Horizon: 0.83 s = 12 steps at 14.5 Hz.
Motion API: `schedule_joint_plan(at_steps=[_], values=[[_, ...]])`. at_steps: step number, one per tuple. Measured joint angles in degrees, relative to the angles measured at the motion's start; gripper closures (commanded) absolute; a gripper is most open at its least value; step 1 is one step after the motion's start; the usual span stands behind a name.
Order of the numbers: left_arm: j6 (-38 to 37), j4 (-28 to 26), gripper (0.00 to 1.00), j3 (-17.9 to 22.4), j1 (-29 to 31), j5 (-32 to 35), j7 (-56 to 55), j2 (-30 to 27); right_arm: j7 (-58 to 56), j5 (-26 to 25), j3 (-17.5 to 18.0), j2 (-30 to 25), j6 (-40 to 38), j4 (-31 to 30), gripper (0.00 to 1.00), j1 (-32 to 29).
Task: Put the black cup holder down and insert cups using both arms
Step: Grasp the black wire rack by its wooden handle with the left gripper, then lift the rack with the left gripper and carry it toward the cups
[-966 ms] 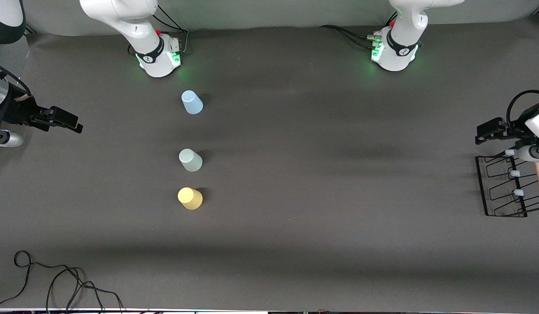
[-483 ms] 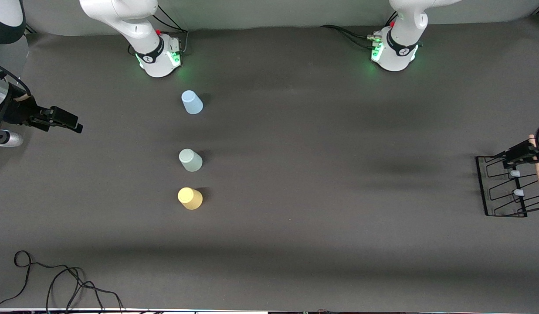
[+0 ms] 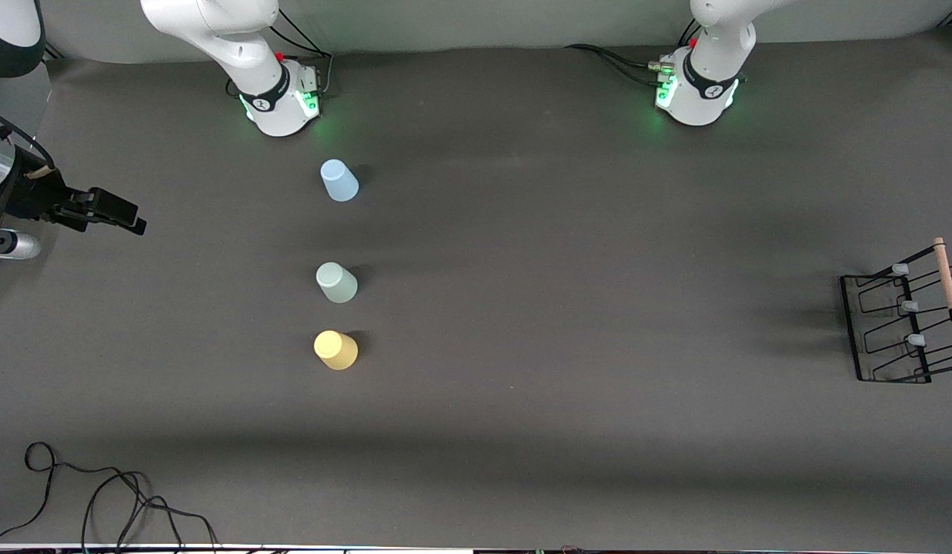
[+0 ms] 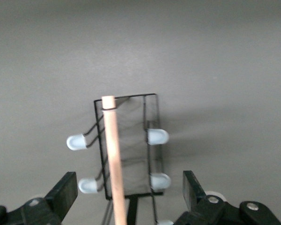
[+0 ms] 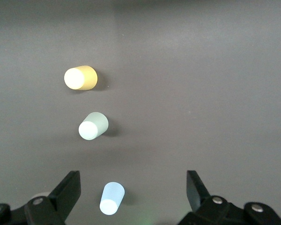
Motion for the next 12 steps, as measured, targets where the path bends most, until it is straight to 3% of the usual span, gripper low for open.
schedule_joint_plan(at_steps=[3,6,9,11,12], values=[[0.4,0.0,0.11,0.0,1.0,0.0,0.4,3.5,0.0,0.0,0.0,0.0,0.0,0.0,0.00,0.0],[0.3,0.0,0.26,0.0,2.7,0.0,0.8,5.8,0.0,0.0,-0.1,0.0,0.0,0.0,0.00,0.0],[-1.9,0.1,0.65,-0.2,2.8,0.0,0.7,5.5,0.0,0.0,-0.5,0.0,0.0,0.0,0.00,0.0],[-2.7,0.0,0.81,-0.2,2.8,0.0,0.8,4.9,0.0,0.0,-0.8,0.0,0.0,0.0,0.00,0.0],[-3.0,0.0,0.95,-0.4,2.8,0.0,0.8,4.6,-0.1,0.0,-0.8,0.0,0.0,0.0,0.00,0.0]])
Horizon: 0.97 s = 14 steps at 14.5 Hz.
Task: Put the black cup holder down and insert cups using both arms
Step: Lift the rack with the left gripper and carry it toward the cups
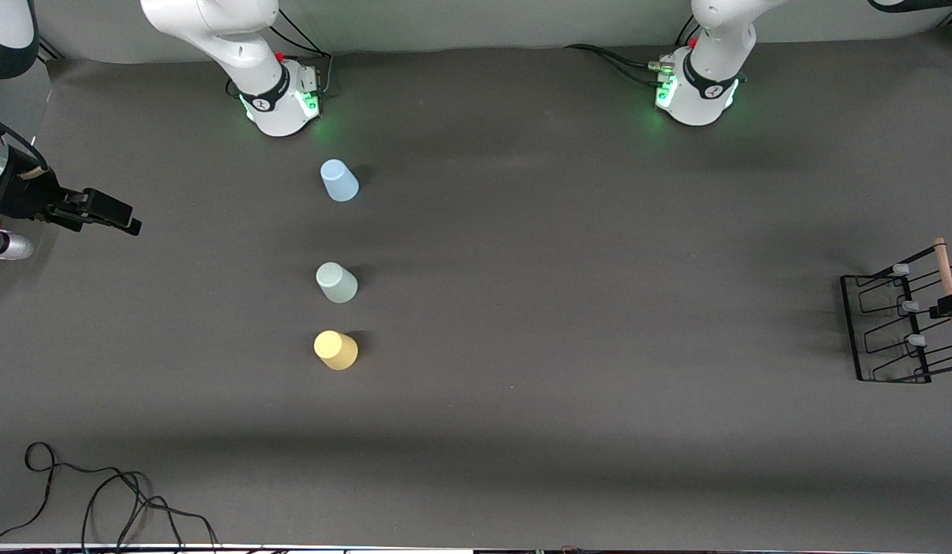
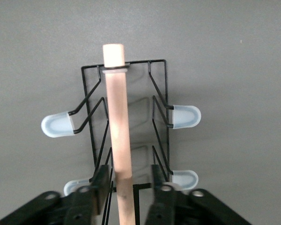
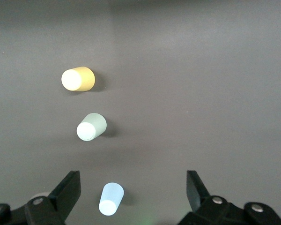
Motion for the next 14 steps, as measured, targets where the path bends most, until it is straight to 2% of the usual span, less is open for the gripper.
schedule_joint_plan(at_steps=[1,6,8,11,14], values=[[-0.1,0.0,1.00,-0.1,0.0,0.0,0.0,-0.2,0.0,0.0,0.0,0.0,0.0,0.0,0.00,0.0],[0.0,-0.1,1.00,-0.6,-0.4,0.2,0.1,-0.6,-0.3,0.0,-0.1,0.0,-0.1,0.0,0.00,0.0],[-1.2,0.1,1.00,-0.9,-1.5,0.2,-0.1,-2.6,-0.3,0.0,-0.2,0.0,-0.1,0.0,0.00,0.0],[-5.0,0.1,1.00,-1.0,-4.7,0.2,-2.2,-7.6,-0.4,0.0,-0.2,0.0,-0.1,0.0,0.00,0.0],[-13.1,0.1,1.00,-1.3,-9.8,0.2,-10.2,-12.0,-0.4,0.0,-0.3,0.0,-0.1,0.0,0.00,0.0]])
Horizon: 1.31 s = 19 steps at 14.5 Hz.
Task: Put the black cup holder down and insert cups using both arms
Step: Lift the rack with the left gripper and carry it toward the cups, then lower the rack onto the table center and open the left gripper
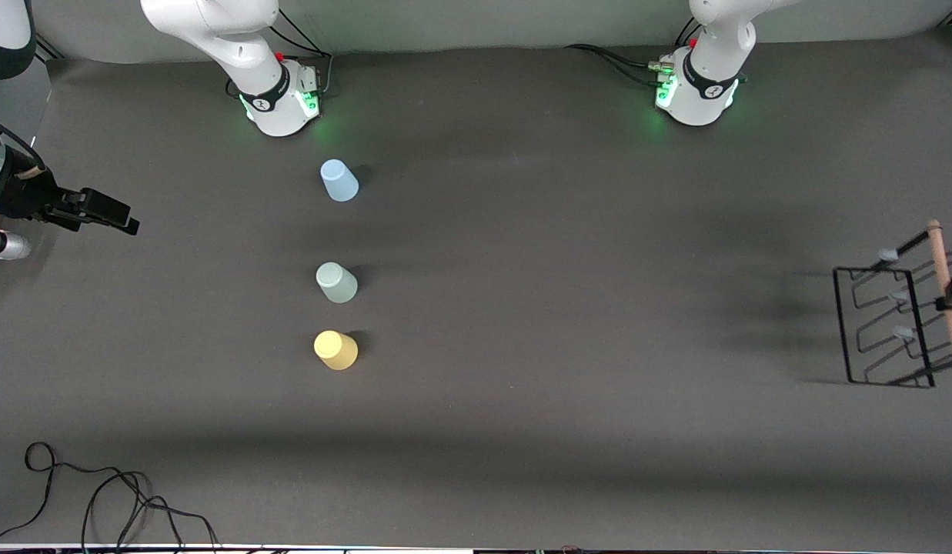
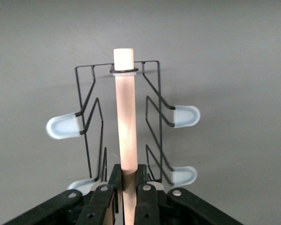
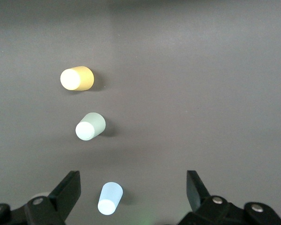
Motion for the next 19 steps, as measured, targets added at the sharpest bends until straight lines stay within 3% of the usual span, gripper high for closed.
schedule_joint_plan(at_steps=[3,6,12,19], values=[[-5.4,-0.3,1.00,-0.3,-6.2,-0.2,-8.9,-2.8,0.0,0.0,0.0,0.0,0.0,0.0,0.00,0.0],[-5.5,-2.1,1.00,-0.4,-12.6,-0.5,-12.4,-3.2,0.0,0.0,0.0,0.0,0.0,0.0,0.00,0.0],[5.3,-7.7,1.00,-0.6,-28.9,-1.1,-28.6,-1.0,-0.1,0.0,-0.4,0.0,0.0,0.0,0.00,0.0],[11.3,-8.0,1.00,-0.8,-42.5,-2.2,-46.8,0.2,-0.2,0.0,-0.7,0.0,-0.2,0.0,0.00,0.0]])
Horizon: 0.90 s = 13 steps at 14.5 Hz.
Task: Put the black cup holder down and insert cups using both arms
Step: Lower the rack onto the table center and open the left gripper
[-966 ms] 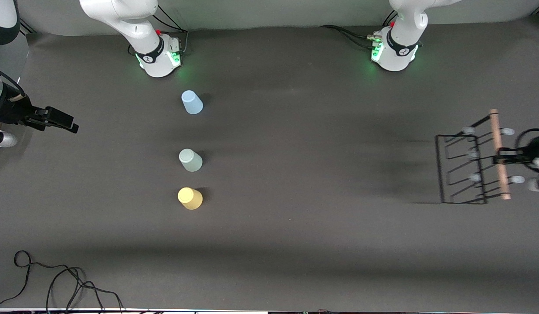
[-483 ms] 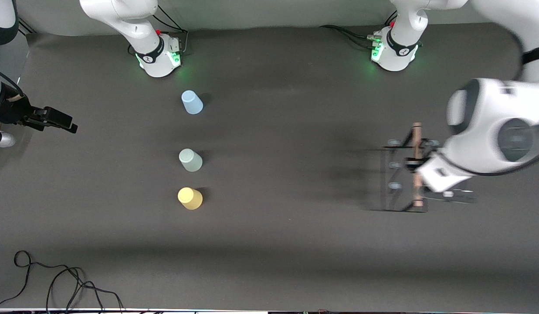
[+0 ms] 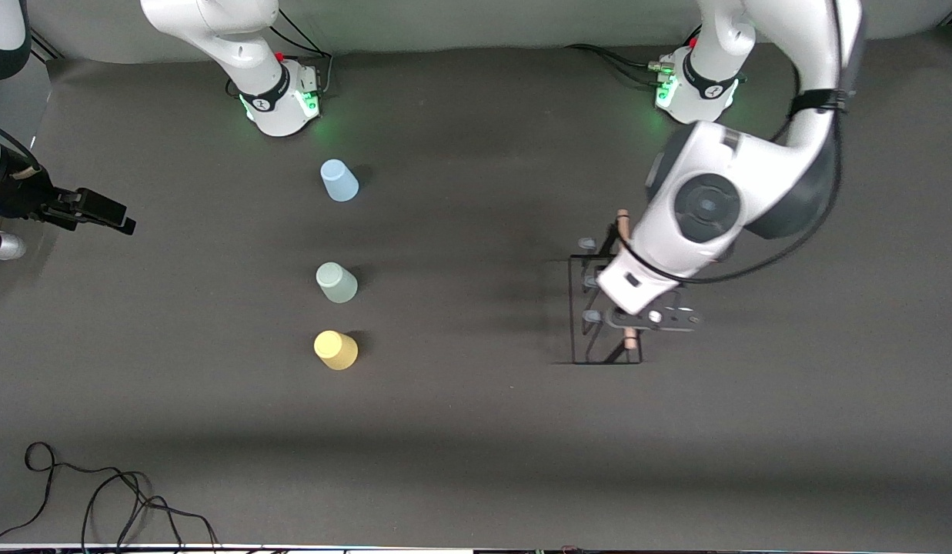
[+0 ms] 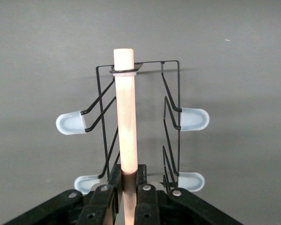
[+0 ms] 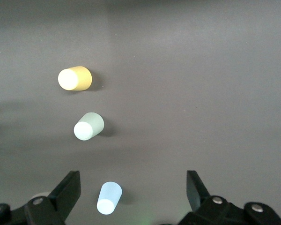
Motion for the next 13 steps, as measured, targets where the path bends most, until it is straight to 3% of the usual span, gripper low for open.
schedule_joint_plan(at_steps=[9,13], values=[[10.1,0.8,1.00,-1.3,-13.0,-3.5,-16.8,5.6,-0.2,0.0,-0.4,0.0,0.0,0.0,0.00,0.0],[10.6,2.5,0.99,-1.4,-15.3,-3.6,-17.9,9.0,-0.2,0.0,-0.4,0.0,0.0,0.0,0.00,0.0]])
